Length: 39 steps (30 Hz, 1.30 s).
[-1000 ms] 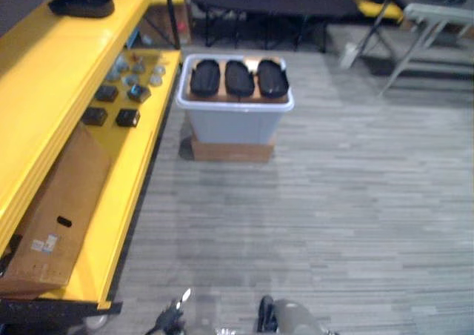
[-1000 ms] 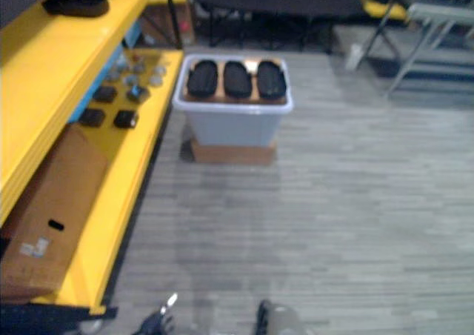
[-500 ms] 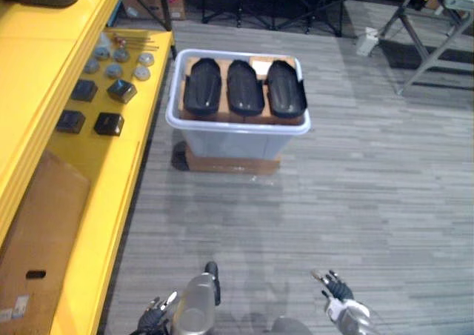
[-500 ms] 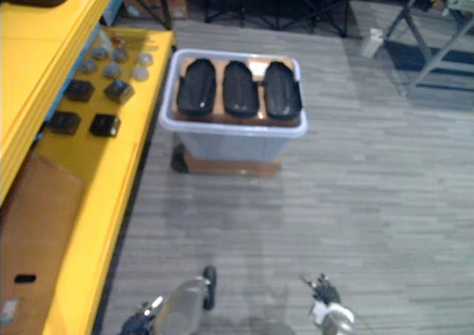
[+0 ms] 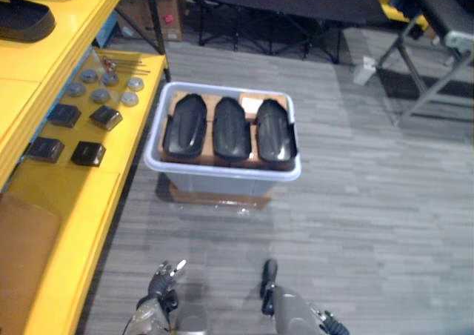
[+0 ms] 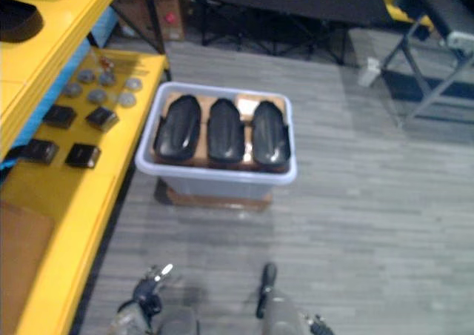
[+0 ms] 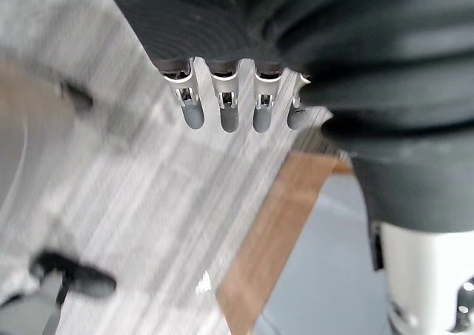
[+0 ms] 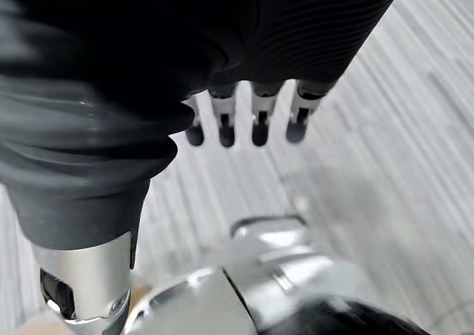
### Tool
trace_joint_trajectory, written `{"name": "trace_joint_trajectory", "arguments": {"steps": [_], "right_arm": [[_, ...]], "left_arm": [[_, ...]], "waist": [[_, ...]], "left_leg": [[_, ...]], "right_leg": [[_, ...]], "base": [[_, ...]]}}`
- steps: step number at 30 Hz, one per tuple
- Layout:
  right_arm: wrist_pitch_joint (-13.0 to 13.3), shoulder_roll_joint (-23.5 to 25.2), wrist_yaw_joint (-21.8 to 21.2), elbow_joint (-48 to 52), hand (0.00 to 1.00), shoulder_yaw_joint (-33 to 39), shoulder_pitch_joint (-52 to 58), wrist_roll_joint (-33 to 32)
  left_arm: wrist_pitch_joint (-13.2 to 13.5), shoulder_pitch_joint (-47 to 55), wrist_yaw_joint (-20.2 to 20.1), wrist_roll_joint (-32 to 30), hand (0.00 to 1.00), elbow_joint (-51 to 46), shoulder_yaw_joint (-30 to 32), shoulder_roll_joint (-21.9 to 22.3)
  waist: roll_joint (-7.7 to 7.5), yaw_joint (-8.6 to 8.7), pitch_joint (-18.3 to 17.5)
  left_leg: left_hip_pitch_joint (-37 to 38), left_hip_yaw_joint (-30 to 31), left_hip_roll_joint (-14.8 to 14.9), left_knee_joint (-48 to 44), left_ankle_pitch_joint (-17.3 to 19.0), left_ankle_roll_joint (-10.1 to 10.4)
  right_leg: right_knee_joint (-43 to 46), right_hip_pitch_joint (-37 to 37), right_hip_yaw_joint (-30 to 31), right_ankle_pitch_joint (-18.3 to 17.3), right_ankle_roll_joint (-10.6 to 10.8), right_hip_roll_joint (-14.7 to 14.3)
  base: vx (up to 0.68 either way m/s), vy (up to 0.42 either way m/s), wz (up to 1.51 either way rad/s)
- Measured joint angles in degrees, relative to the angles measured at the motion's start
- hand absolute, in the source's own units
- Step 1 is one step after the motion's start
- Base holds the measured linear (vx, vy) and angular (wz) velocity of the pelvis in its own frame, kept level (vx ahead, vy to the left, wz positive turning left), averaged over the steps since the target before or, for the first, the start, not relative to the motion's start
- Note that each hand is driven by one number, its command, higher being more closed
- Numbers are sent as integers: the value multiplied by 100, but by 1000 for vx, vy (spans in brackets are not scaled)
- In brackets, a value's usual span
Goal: Walk over and take plastic housings, then place them on the shelf
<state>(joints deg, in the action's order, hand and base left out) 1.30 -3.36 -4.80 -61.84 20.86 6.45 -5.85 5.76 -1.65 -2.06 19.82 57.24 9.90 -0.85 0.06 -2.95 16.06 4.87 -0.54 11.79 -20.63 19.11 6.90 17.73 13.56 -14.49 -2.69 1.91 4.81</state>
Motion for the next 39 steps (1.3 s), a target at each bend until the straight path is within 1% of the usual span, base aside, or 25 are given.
{"name": "trace_joint_trajectory", "arguments": {"steps": [1, 2, 3, 4, 5, 6, 7, 8, 9, 10, 11, 13, 15, 16, 18, 21, 24, 26, 27, 31, 32, 33, 35, 37, 39], "right_arm": [[14, -41, 11, 3, 0, -10, 1, -8], [16, -106, 20, -5, 0, -21, 13, -25], [15, -127, 23, -16, 0, -26, 17, -21], [16, -149, 30, -49, 0, -46, 24, -9], [57, -155, 34, -51, 0, -62, 19, -7], [114, -164, 36, -45, 0, -64, 8, -9], [216, -188, 54, -26, 0, -65, -36, -31], [306, -215, 77, 21, 0, -69, -69, -61], [357, -223, 87, 44, 0, -72, -78, -64], [395, -136, 113, 26, 0, -105, -173, -66], [416, -105, 107, 28, 0, -257, -184, -62], [487, -98, 123, 29, 0, -259, -268, -60], [535, -155, 128, 45, 0, -261, -312, -58], [626, -169, 120, 47, 0, -280, -349, 1], [742, -170, 119, 45, 0, -390, -381, -1], [923, -123, 85, 46, 0, -524, -383, -14], [1130, -153, -219, 105, 0, -766, -389, -51], [1288, -149, -627, 226, 0, -1199, -397, 70], [1350, -148, -720, 245, 0, -1327, -410, 137], [1744, -158, -1361, 363, 0, -2303, -533, 516], [1898, -158, -1538, 447, 0, -2596, -559, 662], [1961, -160, -1619, 503, 0, -2785, -573, 712], [2169, -173, -1791, 800, 0, -3540, -708, 918], [2317, -180, -1803, 1258, 0, -4111, -718, 886], [2371, -270, -1820, 1868, 0, -4636, -730, 754]], "left_arm": [[0, 10, 65, -2, 0, 15, 34, -3], [6, 89, 149, -4, 0, 31, 94, 12], [23, 153, 183, 0, 0, 30, 133, 11], [92, 281, 214, 14, 0, 51, 157, -37], [149, 412, 255, 81, 0, 25, 237, -50], [178, 448, 292, 149, 0, 14, 256, -57], [196, 495, 335, 225, 0, 17, 261, -81], [227, 510, 342, 221, 0, 17, 262, -101], [254, 521, 361, 201, 0, 37, 264, -98], [338, 514, 396, 182, 0, 48, 302, -191], [438, 557, 415, 160, 0, 38, 275, -338], [515, 532, 426, 154, 0, 29, 275, -496], [625, 501, 426, -7, 0, 28, 233, -547], [755, 484, 426, -22, 0, 10, 222, -555], [844, 444, 426, -14, 0, 12, 213, -562], [871, 379, 435, -65, 0, -21, -89, -603], [865, 361, 505, -60, 0, -27, -316, -594], [865, 309, 621, -51, 0, -23, -429, -610], [864, 278, 636, -51, 0, -12, -448, -613], [856, 170, 711, -164, 0, 26, -664, -671], [854, 170, 761, -239, 0, 33, -676, -687], [852, 165, 778, -242, 0, 35, -684, -696], [841, 125, 822, -305, 0, 38, -848, -797], [800, 109, 825, -456, 0, 33, -894, -831], [788, 82, 786, -474, 0, 32, -901, -839]], "waist": [[31, -14, -14], [102, -6, -17], [124, -14, -3], [114, -74, 15], [120, -107, 11], [117, -115, 8], [118, -115, 6], [129, -114, 1], [168, -107, -22], [53, -157, 11], [-143, -144, 9], [-337, -140, 57], [-364, -116, 98], [-336, -106, 115], [-303, -93, 149], [-298, 27, 200], [-350, 49, 241], [-424, 51, 283], [-443, 60, 305], [-471, 32, 389], [-470, 25, 390], [-474, 26, 393], [-539, -11, 461], [-582, -82, 490], [-612, -138, 481]], "left_leg": [[-125, 11, 15, -316, -169, 26], [-481, 24, 105, -1251, -467, 152], [-680, 47, 164, -1818, -720, 210], [-1028, 100, 186, -2642, -752, 311], [-1237, -63, 117, -2791, -522, 287], [-1334, -219, 71, -2650, -449, 242], [-1495, -500, -54, -1954, -432, 146], [-1554, -667, -193, -708, -707, -61], [-1590, -671, -237, -83, -1132, -183], [-1478, -806, -370, 167, -1448, -383], [-1374, -826, -542, 491, -1515, -401], [-1340, -866, -735, 866, -1676, -423], [-1280, -804, -858, 1067, -1735, -420], [-1251, -779, -897, 1135, -1737, -418], [-1170, -757, -931, 1281, -1788, -422], [-904, -599, -978, 1653, -1940, -411], [-803, -601, -986, 1864, -2049, -421], [-802, -587, -1001, 2043, -2174, -442], [-804, -572, -1015, 2089, -2221, -446], [-768, -441, -1097, 2363, -2449, -517], [-739, -386, -1126, 2474, -2514, -534], [-736, -340, -1145, 2518, -2551, -544], [-795, -295, -1183, 2518, -2609, -557], [-804, -280, -1199, 2519, -2634, -564], [-802, -262, -1244, 2520, -2632, -563]], "right_leg": [[15, -98, -20, -100, -43, -14], [-91, -355, -56, -234, -90, -125], [-194, -530, -54, -265, -118, -166], [-438, -910, -20, -280, -178, -222], [-639, -1246, -2, -261, -198, -207], [-704, -1372, -11, -205, -135, -179], [-788, -1526, -10, -204, -125, -128], [-827, -1614, 10, -220, -57, -108], [-827, -1608, 26, -264, 11, -134], [-835, -1627, 126, -282, 116, -62], [-980, -1634, 129, -280, 168, 61], [-1073, -1551, 97, -294, 223, 217], [-1071, -1568, 28, -304, 276, 311], [-1070, -1587, 8, -305, 283, 336], [-1089, -1637, -47, -300, 290, 348], [-1130, -1844, -258, -292, 303, 381], [-1131, -1852, -260, -291, 303, 375], [-1130, -1763, -259, -291, 303, 376], [-1130, -1748, -262, -291, 303, 381], [-1132, -1746, -343, -290, 307, 408], [-1137, -1748, -402, -293, 310, 409], [-1142, -1750, -425, -304, 326, 416], [-1158, -1749, -447, -345, 363, 433], [-1159, -1756, -455, -385, 353, 442], [-1196, -1768, -465, -403, 373, 466]], "base": [[276, -236, 17], [176, -148, 11], [106, -87, -2], [77, -14, -18], [33, 24, -22], [-86, 86, -15], [-294, 134, -15], [-343, 133, -14], [-184, 116, -20], [50, 115, -5], [152, 106, -1], [141, 73, 17], [141, 36, 25], [116, 1, 16], [105, -9, 17], [63, -1, 26], [9, -7, 4], [-41, -2, -2], [-55, 12, 8], [-75, 37, 19], [-82, 38, 18], [-86, 39, 23], [-94, 39, 20], [-72, 32, 10], [-48, 36, 8]]}}
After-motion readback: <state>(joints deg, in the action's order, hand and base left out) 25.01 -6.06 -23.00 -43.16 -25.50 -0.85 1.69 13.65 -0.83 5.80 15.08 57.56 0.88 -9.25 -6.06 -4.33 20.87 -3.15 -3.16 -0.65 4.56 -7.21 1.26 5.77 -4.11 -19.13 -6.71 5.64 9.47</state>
